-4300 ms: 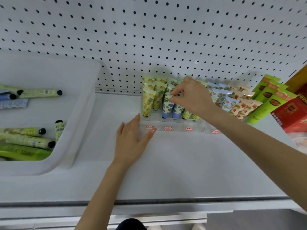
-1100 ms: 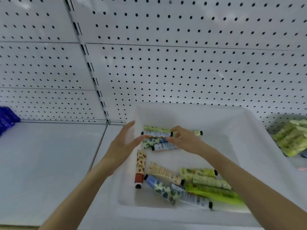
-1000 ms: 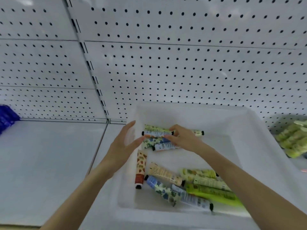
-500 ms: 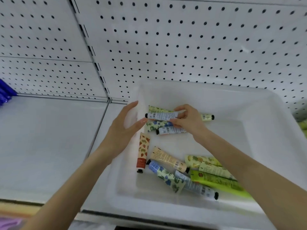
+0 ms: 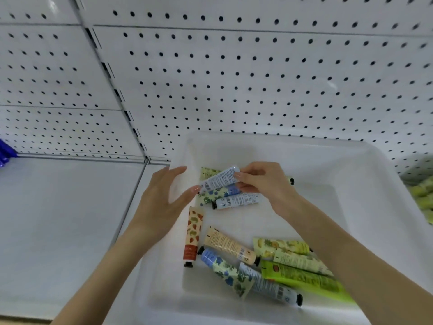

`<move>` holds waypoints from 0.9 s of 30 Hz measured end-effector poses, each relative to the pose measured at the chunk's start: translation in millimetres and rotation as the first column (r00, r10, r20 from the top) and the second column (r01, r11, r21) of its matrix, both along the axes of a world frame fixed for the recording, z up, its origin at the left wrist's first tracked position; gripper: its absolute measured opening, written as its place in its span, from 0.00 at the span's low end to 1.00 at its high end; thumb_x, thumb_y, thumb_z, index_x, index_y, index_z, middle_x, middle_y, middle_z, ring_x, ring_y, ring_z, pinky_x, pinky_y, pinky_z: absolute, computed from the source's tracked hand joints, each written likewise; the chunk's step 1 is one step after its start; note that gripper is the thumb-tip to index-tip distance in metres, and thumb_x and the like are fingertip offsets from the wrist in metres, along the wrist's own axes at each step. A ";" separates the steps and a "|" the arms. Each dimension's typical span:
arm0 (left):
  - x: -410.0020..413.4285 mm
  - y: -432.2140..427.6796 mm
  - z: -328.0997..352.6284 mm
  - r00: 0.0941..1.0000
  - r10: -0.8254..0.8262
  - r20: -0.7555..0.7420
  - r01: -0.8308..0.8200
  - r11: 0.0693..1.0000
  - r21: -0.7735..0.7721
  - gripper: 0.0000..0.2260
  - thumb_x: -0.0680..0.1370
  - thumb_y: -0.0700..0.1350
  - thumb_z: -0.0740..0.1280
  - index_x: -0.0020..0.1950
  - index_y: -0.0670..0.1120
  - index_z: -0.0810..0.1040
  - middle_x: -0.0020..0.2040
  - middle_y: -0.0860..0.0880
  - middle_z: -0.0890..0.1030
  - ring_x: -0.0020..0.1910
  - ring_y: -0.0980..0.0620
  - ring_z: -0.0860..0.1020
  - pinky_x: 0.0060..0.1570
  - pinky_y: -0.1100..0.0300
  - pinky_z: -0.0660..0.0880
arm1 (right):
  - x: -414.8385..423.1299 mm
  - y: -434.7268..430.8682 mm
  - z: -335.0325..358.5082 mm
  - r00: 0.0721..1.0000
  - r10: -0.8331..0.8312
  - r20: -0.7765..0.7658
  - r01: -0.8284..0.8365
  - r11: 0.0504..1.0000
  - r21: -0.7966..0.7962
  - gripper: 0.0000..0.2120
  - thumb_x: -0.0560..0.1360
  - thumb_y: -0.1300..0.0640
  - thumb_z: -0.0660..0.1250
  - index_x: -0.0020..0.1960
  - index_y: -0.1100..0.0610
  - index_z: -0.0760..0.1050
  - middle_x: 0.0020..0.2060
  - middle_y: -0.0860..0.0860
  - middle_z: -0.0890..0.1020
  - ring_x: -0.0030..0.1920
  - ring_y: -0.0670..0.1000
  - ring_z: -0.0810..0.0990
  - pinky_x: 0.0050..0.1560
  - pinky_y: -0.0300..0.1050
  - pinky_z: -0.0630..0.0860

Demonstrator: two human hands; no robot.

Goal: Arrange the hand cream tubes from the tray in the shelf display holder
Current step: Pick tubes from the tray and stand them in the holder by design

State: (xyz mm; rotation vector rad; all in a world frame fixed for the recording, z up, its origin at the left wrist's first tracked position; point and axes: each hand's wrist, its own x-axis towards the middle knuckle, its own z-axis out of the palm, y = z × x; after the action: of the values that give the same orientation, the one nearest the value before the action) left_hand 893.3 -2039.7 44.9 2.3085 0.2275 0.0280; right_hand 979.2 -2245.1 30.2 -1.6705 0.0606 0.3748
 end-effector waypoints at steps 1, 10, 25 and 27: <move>1.7 -3.9 4.0 0.999 0.004 0.034 -0.006 0.998 0.064 0.31 0.70 0.64 0.59 0.72 0.56 0.66 0.76 0.55 0.60 0.75 0.54 0.58 0.67 0.59 0.57 | -1.2 -2.3 8.4 1.000 0.030 0.007 -0.030 0.999 0.026 0.03 0.72 0.64 0.71 0.44 0.64 0.81 0.35 0.56 0.84 0.34 0.49 0.83 0.41 0.41 0.82; 21.5 -41.3 21.6 0.978 -0.209 -0.006 0.185 0.878 -0.441 0.17 0.75 0.57 0.62 0.59 0.51 0.78 0.48 0.54 0.84 0.51 0.56 0.82 0.45 0.64 0.79 | -7.1 -19.7 48.1 0.991 0.118 0.068 -0.131 0.962 0.238 0.04 0.73 0.61 0.69 0.43 0.61 0.80 0.36 0.54 0.84 0.36 0.48 0.82 0.39 0.38 0.80; 27.9 -27.6 2.4 0.994 -0.044 -0.103 -0.050 0.646 -0.762 0.15 0.81 0.49 0.58 0.55 0.41 0.78 0.49 0.45 0.83 0.51 0.51 0.82 0.53 0.52 0.80 | 13.4 -24.2 -40.8 0.835 0.526 0.161 -0.274 0.653 -0.706 0.12 0.70 0.53 0.74 0.51 0.57 0.80 0.46 0.48 0.80 0.46 0.47 0.76 0.46 0.41 0.72; 28.7 -27.4 2.0 0.993 -0.032 -0.115 -0.068 0.640 -0.765 0.15 0.82 0.49 0.58 0.55 0.40 0.78 0.51 0.44 0.82 0.52 0.50 0.82 0.54 0.51 0.80 | 14.3 -22.1 -44.6 0.824 0.541 0.169 -0.271 0.638 -0.721 0.13 0.70 0.52 0.74 0.50 0.58 0.80 0.47 0.51 0.81 0.46 0.49 0.78 0.46 0.42 0.74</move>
State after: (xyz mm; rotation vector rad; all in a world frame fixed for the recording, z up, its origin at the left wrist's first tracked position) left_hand 922.0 -2067.1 46.9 1.4348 0.2596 -0.1707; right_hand 993.5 -2267.1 -14.4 -2.4743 -0.5607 0.3962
